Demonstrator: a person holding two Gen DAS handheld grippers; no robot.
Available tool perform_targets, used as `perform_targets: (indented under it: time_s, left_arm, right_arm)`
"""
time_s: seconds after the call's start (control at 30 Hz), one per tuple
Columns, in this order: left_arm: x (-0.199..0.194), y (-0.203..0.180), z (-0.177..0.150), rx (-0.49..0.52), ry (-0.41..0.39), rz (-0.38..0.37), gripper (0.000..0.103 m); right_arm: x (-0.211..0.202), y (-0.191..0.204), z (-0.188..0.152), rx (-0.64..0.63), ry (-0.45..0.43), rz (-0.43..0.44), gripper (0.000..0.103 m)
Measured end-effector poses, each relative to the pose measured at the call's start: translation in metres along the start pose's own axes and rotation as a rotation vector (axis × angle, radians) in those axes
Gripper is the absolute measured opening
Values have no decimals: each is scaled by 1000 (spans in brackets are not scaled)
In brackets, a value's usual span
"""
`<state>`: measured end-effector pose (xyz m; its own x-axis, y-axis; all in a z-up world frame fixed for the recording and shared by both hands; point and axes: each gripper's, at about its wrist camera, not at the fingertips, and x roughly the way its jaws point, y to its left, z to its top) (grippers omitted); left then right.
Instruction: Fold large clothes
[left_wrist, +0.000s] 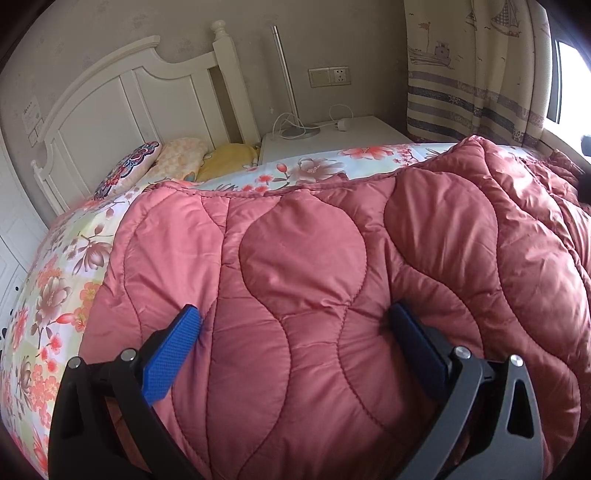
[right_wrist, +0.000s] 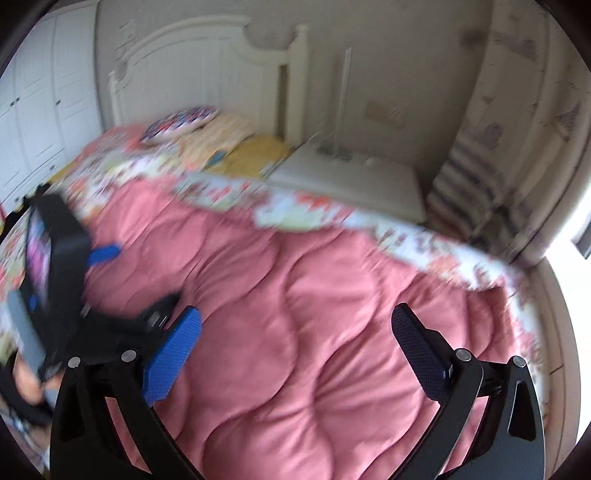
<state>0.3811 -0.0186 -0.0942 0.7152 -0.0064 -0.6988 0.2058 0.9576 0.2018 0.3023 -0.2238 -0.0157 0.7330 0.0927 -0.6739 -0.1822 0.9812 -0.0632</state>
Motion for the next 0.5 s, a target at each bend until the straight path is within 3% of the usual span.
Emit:
perform_targets:
  time_s: [0.07, 0.17, 0.3, 0.5]
  left_arm:
    - [-1, 0, -1, -5, -5, -5, 101]
    - [-2, 1, -2, -10, -8, -9, 101]
    - [-3, 7, -3, -28, -13, -38, 101]
    - [-10, 11, 13, -42, 52, -40, 101]
  right_arm:
    - [20, -16, 15, 50, 9, -12, 94]
    - [60, -30, 26, 82, 90, -21, 93]
    - [119, -32, 4, 62, 234, -59, 97]
    - [124, -41, -1, 114, 251, -4, 99]
